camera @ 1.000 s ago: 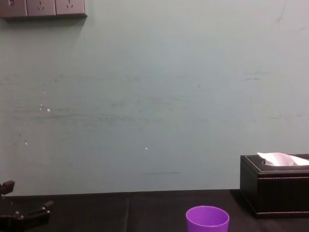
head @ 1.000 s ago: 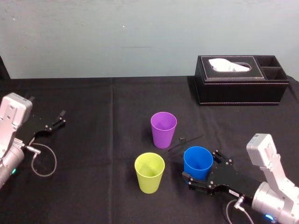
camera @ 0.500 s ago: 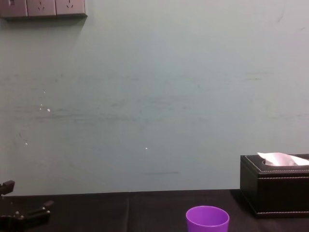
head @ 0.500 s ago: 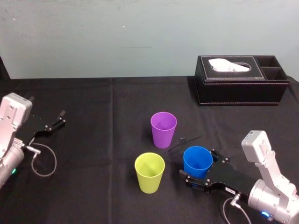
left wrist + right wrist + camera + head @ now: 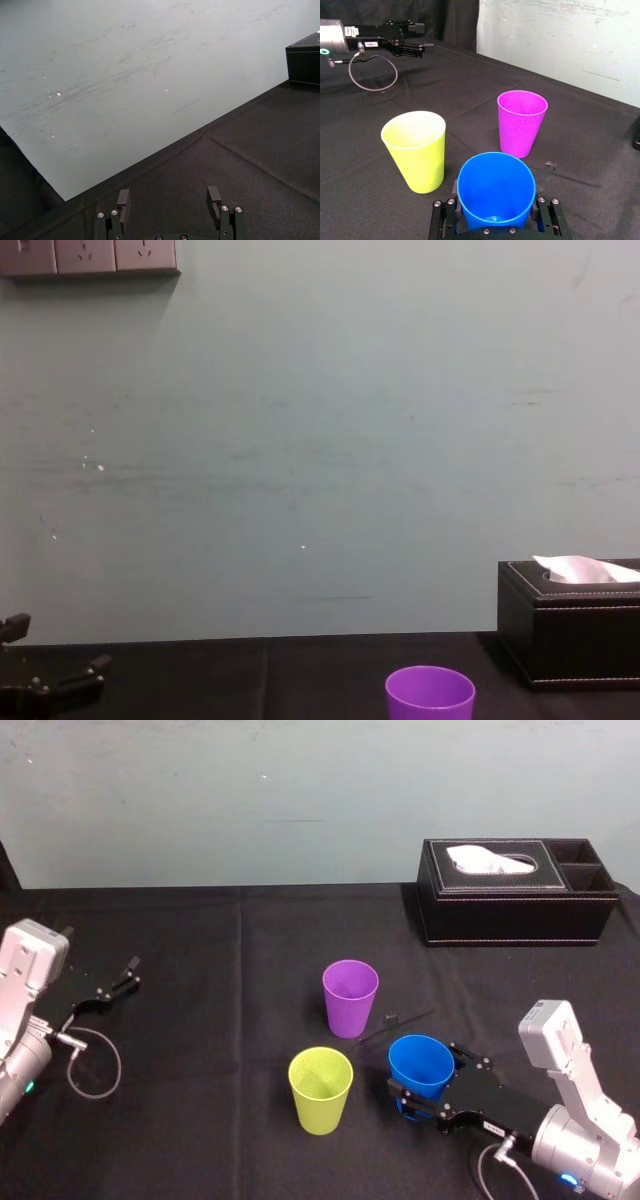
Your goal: Stack the three plastic cups sequentially using one hand.
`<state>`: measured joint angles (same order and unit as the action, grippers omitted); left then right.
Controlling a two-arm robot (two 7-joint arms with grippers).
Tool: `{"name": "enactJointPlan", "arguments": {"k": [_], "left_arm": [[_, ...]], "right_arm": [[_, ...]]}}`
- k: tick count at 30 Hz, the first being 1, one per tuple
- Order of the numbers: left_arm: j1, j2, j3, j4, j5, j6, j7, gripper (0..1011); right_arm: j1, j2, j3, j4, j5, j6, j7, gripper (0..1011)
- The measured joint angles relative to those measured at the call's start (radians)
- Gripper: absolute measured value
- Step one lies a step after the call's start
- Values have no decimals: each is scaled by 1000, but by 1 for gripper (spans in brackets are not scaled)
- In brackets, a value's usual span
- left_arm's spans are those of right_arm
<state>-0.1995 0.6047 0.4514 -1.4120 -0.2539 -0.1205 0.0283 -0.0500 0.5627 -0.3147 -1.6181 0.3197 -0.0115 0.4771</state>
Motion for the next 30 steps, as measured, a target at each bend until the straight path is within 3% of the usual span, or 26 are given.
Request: {"name": "enactJointPlan", "arguments": {"k": [15, 21, 30], "left_arm": [[0, 0, 0, 0, 0, 0, 0, 1000], [0, 0, 0, 0, 0, 0, 0, 1000], [0, 0, 0, 0, 0, 0, 0, 1000]], "right_arm": [[-3, 1, 2, -3, 0, -1, -1, 733], [-25, 11, 25, -52, -1, 14, -29, 733], [-51, 44, 80, -173, 34, 110, -52, 733]]}}
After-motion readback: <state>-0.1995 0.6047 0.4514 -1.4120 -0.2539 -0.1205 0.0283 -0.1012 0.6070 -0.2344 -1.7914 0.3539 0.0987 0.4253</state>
